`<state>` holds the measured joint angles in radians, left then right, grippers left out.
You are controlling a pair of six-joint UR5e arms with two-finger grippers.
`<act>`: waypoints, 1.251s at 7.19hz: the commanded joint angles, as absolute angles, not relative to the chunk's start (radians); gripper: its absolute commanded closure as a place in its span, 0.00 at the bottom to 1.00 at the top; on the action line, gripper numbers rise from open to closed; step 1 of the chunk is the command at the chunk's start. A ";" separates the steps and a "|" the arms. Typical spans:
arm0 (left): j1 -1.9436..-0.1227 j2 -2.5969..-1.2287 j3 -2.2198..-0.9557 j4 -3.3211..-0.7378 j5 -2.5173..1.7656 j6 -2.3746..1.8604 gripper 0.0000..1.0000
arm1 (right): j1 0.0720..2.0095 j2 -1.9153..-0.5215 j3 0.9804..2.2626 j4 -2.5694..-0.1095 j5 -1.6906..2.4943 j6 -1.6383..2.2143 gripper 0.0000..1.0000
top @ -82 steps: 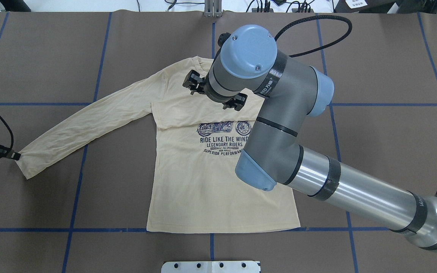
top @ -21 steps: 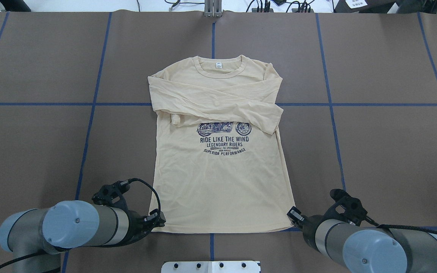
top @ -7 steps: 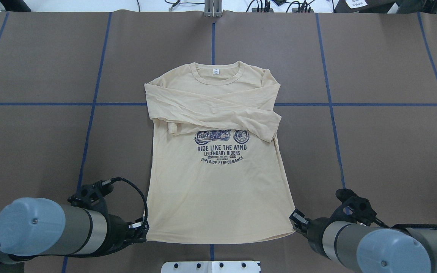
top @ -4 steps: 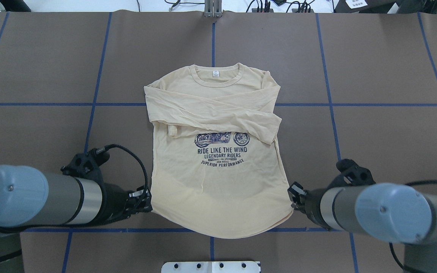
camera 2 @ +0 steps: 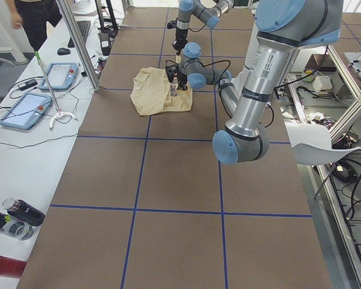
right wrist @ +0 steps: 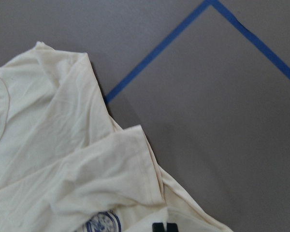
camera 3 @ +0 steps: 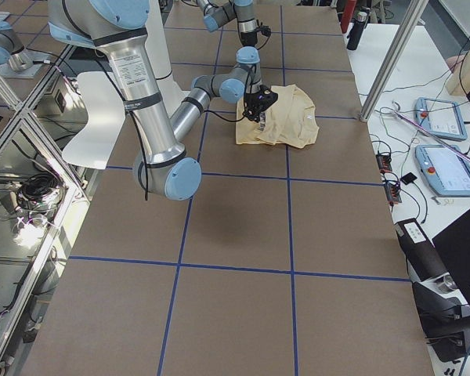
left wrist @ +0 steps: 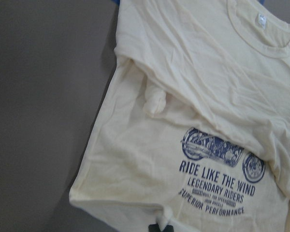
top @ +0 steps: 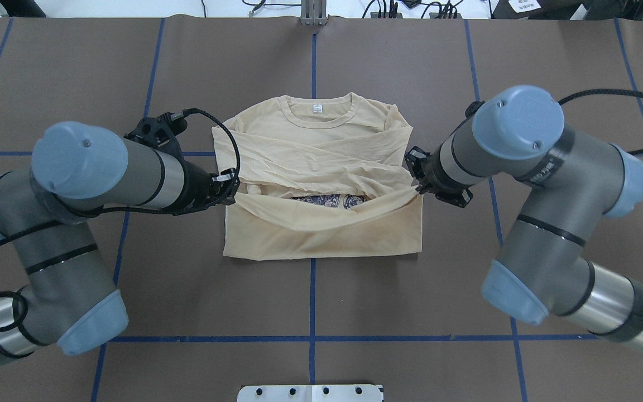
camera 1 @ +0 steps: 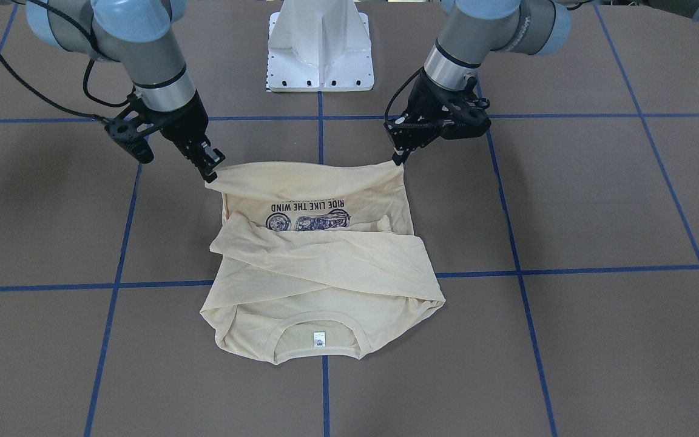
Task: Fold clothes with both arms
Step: 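Lift the hem with both grippers and fold it toward the collar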
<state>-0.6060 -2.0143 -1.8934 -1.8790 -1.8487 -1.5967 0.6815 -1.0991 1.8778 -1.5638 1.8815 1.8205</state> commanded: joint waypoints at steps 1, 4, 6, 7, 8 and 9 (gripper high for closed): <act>-0.685 -2.055 -1.774 -1.949 -1.856 -1.548 1.00 | 0.803 -0.921 1.623 -1.565 1.910 1.682 1.00; -0.741 -2.107 -1.673 -1.996 -1.856 -1.528 1.00 | 0.841 -0.795 1.431 -1.555 1.939 1.620 1.00; -0.753 -2.175 -1.507 -2.090 -1.852 -1.499 1.00 | 0.838 -0.759 1.289 -1.472 1.907 1.580 1.00; -0.767 -2.178 -1.426 -2.162 -1.844 -1.496 1.00 | 0.836 -0.738 1.208 -1.418 1.905 1.577 1.00; -0.767 -2.180 -1.366 -2.224 -1.833 -1.483 1.00 | 0.833 -0.714 1.151 -1.408 1.902 1.563 1.00; -0.767 -2.186 -1.339 -2.239 -1.807 -1.483 1.00 | 0.825 -0.712 1.140 -1.408 1.879 1.536 1.00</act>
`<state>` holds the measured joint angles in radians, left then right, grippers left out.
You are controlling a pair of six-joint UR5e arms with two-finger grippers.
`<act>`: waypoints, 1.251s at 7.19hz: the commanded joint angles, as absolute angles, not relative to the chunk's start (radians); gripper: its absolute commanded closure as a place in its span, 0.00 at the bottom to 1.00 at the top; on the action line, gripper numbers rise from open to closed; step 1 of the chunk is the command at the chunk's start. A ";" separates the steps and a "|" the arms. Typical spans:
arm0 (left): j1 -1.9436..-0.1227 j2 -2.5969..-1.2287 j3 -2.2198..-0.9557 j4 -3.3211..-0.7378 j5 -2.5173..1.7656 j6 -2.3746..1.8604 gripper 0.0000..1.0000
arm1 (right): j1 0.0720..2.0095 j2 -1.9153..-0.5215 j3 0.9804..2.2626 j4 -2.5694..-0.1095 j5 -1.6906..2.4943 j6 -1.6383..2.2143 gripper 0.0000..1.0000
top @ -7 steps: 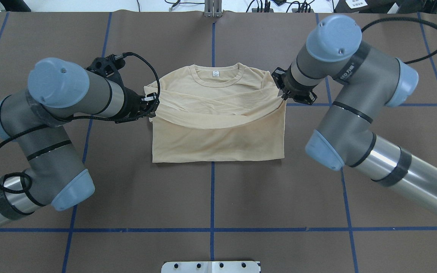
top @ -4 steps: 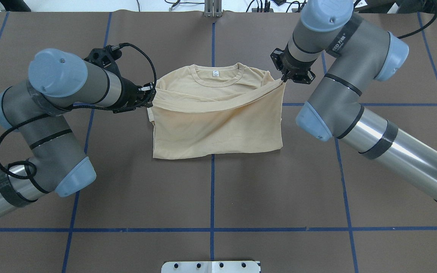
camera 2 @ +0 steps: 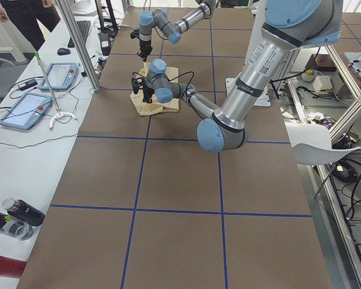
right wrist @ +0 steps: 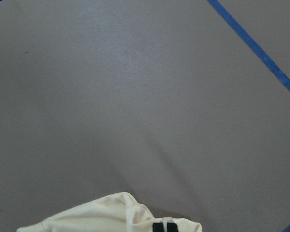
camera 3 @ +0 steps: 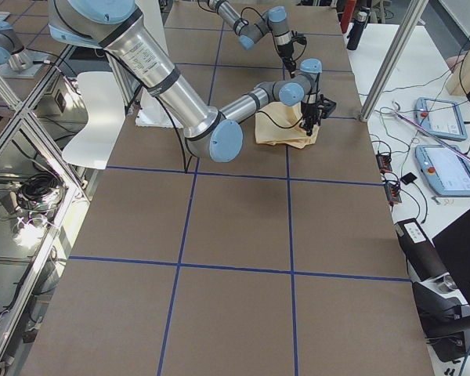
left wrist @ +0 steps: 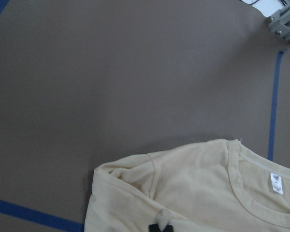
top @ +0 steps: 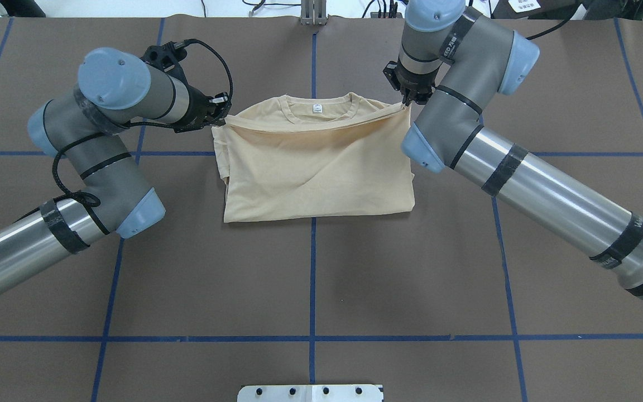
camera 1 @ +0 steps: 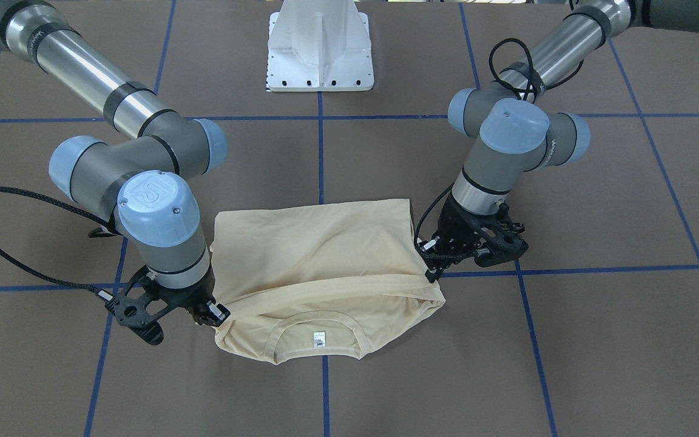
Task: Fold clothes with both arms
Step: 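Release the hem at the collar and raise both grippers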
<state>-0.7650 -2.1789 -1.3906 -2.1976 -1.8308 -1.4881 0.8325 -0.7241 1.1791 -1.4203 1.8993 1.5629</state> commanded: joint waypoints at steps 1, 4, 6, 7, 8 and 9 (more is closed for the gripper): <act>-0.767 -2.195 -1.321 -2.243 -1.806 -1.483 1.00 | 0.818 -0.710 1.125 -1.407 1.861 1.536 1.00; -0.767 -2.215 -1.255 -2.306 -1.792 -1.483 1.00 | 0.818 -0.709 1.120 -1.399 1.859 1.531 1.00; -0.767 -2.217 -1.246 -2.306 -1.792 -1.483 0.85 | 0.818 -0.709 1.092 -1.338 1.859 1.534 0.70; -0.767 -2.217 -1.243 -2.306 -1.792 -1.483 0.77 | 0.818 -0.707 1.092 -1.332 1.859 1.534 0.41; -0.767 -2.217 -1.243 -2.309 -1.793 -1.485 0.66 | 0.818 -0.704 1.092 -1.330 1.859 1.534 0.31; -0.779 -2.215 -1.243 -2.350 -1.795 -1.486 0.62 | 0.819 -0.700 1.094 -1.321 1.861 1.540 0.22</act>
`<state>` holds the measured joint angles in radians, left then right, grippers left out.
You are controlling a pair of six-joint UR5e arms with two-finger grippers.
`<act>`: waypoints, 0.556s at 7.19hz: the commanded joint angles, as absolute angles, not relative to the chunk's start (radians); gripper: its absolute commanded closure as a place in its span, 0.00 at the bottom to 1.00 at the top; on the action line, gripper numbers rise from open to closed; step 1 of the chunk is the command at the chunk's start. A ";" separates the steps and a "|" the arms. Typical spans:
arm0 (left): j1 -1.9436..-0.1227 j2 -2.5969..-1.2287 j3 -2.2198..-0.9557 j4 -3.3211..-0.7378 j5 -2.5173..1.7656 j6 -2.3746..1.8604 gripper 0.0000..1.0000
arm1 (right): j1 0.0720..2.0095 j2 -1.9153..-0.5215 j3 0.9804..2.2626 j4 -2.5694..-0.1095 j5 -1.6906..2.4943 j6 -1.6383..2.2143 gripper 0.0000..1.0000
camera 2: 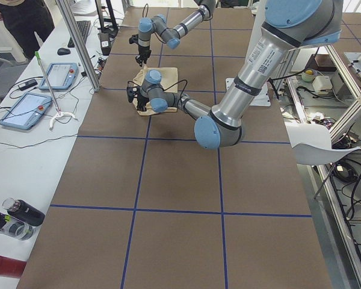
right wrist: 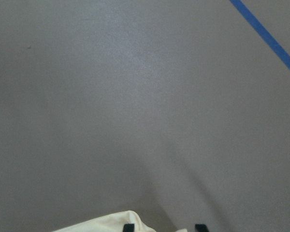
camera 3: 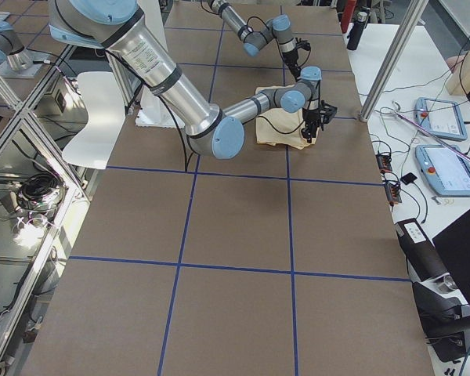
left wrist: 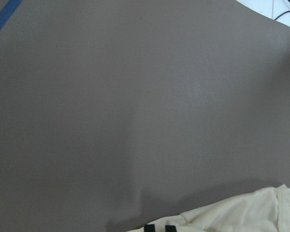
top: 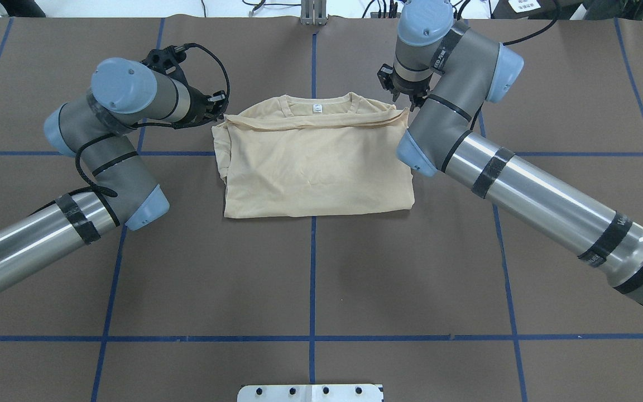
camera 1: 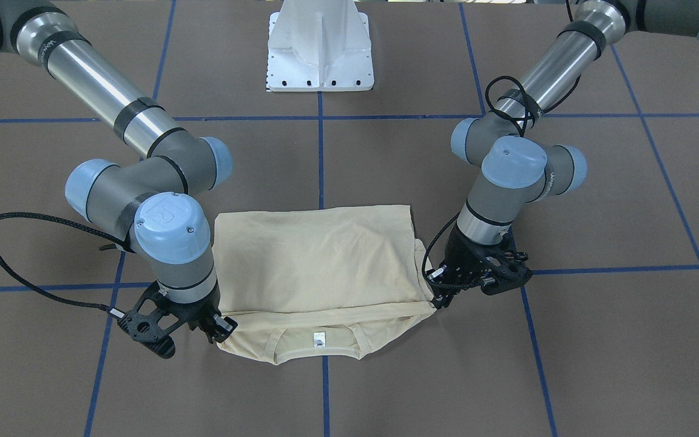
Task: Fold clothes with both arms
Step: 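Release the hem at the collar and raise both grippers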
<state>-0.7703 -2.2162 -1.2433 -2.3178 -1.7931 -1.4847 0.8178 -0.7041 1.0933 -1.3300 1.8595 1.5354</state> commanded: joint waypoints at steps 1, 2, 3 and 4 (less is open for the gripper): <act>-0.807 -2.212 -1.252 -2.376 -1.807 -1.485 0.62 | 0.822 -0.701 1.120 -1.309 1.867 1.554 0.07; -0.840 -2.212 -1.259 -2.372 -1.884 -1.485 0.61 | 0.825 -0.744 1.223 -1.305 1.876 1.633 0.06; -0.883 -2.204 -1.281 -2.365 -1.985 -1.482 0.61 | 0.806 -0.873 1.420 -1.304 1.876 1.713 0.05; -0.905 -2.201 -1.282 -2.367 -2.017 -1.480 0.60 | 0.739 -1.029 1.621 -1.302 1.838 1.780 0.02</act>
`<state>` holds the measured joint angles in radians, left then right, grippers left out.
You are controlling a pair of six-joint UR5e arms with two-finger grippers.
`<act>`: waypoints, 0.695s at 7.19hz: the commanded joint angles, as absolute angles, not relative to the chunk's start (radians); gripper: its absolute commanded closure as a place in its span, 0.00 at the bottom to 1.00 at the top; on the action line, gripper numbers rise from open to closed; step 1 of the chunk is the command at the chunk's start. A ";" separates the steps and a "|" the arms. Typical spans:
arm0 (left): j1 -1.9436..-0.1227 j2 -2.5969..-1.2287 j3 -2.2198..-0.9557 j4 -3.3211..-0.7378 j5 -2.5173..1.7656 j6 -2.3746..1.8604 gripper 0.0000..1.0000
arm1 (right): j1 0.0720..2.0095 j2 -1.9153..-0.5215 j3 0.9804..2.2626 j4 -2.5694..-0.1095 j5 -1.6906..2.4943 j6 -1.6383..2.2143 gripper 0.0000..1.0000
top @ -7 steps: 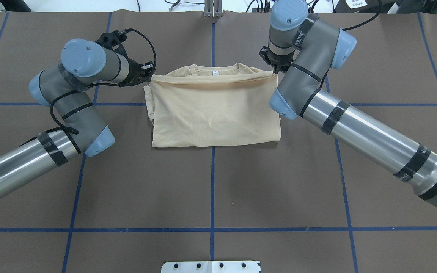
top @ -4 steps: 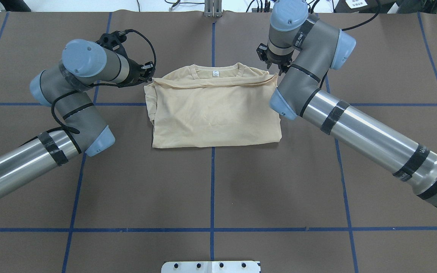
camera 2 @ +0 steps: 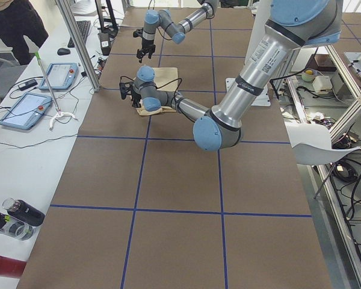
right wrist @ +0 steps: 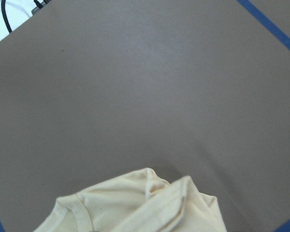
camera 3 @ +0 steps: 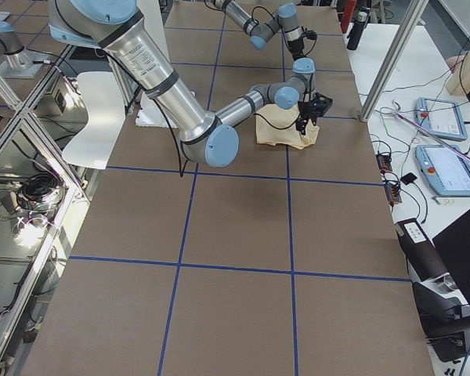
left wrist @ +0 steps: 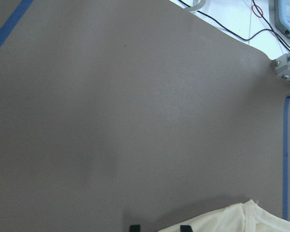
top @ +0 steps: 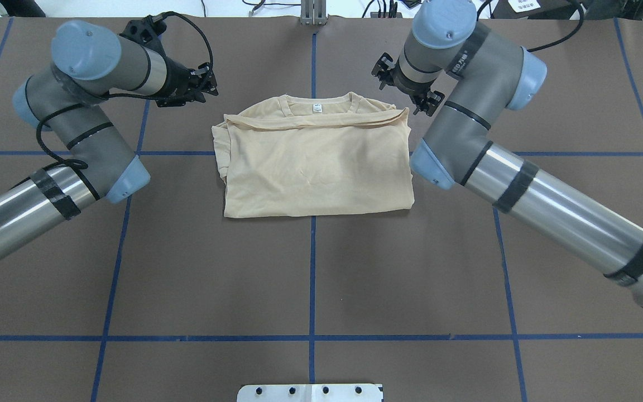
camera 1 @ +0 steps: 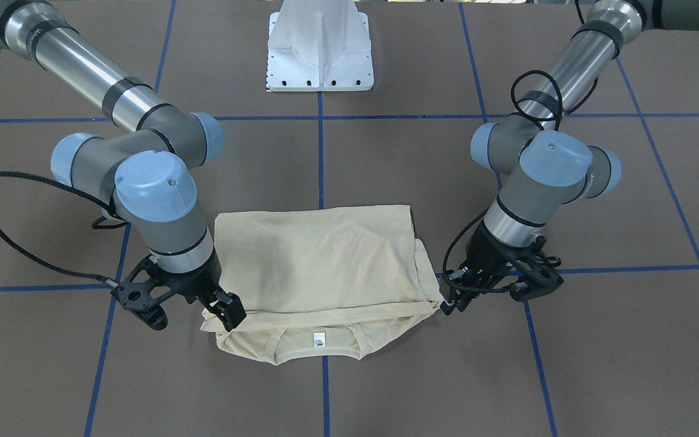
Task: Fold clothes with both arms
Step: 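Release the hem at the collar and raise both grippers, then move the right gripper to the folded shirt's side edge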
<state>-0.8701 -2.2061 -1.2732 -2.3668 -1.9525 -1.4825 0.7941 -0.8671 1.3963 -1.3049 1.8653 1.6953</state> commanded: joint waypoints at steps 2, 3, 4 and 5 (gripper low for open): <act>-0.907 -2.201 -1.281 -2.364 -2.019 -1.480 0.60 | 0.578 -1.142 1.786 -1.304 1.633 1.987 0.03; -0.907 -2.188 -1.281 -2.368 -2.019 -1.480 0.60 | 0.518 -1.150 1.808 -1.304 1.555 2.084 0.03; -0.905 -2.183 -1.279 -2.370 -2.019 -1.479 0.60 | 0.481 -1.157 1.801 -1.304 1.480 2.129 0.04; -0.905 -2.181 -1.279 -2.372 -2.019 -1.479 0.60 | 0.471 -1.161 1.795 -1.305 1.467 2.150 0.04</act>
